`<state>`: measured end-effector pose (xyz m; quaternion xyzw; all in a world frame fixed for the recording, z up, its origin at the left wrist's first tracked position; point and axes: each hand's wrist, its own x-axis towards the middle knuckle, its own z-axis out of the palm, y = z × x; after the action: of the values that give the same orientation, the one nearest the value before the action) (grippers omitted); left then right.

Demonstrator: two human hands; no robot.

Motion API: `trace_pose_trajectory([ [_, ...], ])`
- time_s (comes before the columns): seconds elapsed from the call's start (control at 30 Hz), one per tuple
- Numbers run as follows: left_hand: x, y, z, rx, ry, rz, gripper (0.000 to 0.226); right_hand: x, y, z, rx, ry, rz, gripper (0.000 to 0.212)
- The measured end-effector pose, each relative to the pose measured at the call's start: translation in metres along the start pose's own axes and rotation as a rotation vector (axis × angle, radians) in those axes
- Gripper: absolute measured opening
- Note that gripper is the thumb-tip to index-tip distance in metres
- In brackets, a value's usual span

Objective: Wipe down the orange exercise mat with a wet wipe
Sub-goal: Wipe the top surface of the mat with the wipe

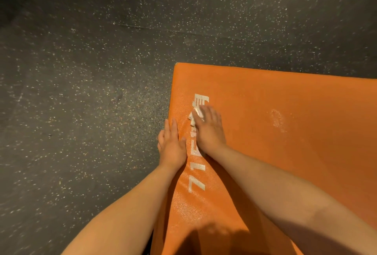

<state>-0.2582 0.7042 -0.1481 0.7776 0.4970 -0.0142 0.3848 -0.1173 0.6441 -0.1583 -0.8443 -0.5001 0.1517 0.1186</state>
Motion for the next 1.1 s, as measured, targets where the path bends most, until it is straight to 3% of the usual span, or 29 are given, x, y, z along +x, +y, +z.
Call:
trace_pose_trajectory([
  [0.1, 0.001, 0.0, -0.002, -0.02, 0.004, 0.004, 0.066, -0.013, -0.025, 0.009, 0.118, 0.023, 0.074, 0.063],
  [0.2, 0.006, -0.006, -0.008, -0.097, 0.053, 0.052, 0.058, -0.022, -0.032, 0.017, 0.203, -0.094, -0.169, 0.055],
  [0.3, 0.009, -0.009, -0.009, -0.101, 0.096, 0.077, 0.056, -0.008, -0.009, 0.012, 0.115, -0.126, -0.319, 0.053],
  [0.47, 0.015, -0.008, -0.011, -0.092, 0.156, 0.045, 0.054, 0.018, -0.012, 0.003, 0.166, -0.004, 0.064, 0.053],
  [0.5, 0.018, -0.008, -0.012, -0.103, 0.168, 0.031, 0.054, 0.018, -0.02, 0.005, 0.203, -0.004, 0.066, 0.053],
  [0.63, 0.025, -0.011, -0.018, -0.16, 0.178, 0.001, 0.054, 0.008, -0.034, 0.014, 0.271, -0.218, -0.344, 0.05],
  [0.7, 0.022, -0.009, -0.017, -0.151, 0.175, 0.02, 0.056, 0.012, -0.027, 0.011, 0.18, -0.247, -0.412, 0.051],
  [0.77, 0.017, -0.007, -0.014, -0.115, 0.166, 0.053, 0.055, 0.018, -0.016, 0.007, 0.11, -0.181, -0.34, 0.053],
  [0.9, 0.014, -0.003, -0.014, -0.011, 0.133, 0.06, 0.053, 0.022, -0.01, -0.003, 0.105, -0.008, 0.067, 0.054],
  [0.97, 0.014, -0.001, -0.015, -0.011, 0.119, 0.034, 0.053, 0.016, -0.025, 0.0, 0.144, -0.002, 0.129, 0.055],
  [1.1, 0.018, 0.008, -0.019, -0.049, 0.125, -0.028, 0.046, 0.0, -0.031, 0.006, 0.148, -0.175, -0.197, 0.051],
])
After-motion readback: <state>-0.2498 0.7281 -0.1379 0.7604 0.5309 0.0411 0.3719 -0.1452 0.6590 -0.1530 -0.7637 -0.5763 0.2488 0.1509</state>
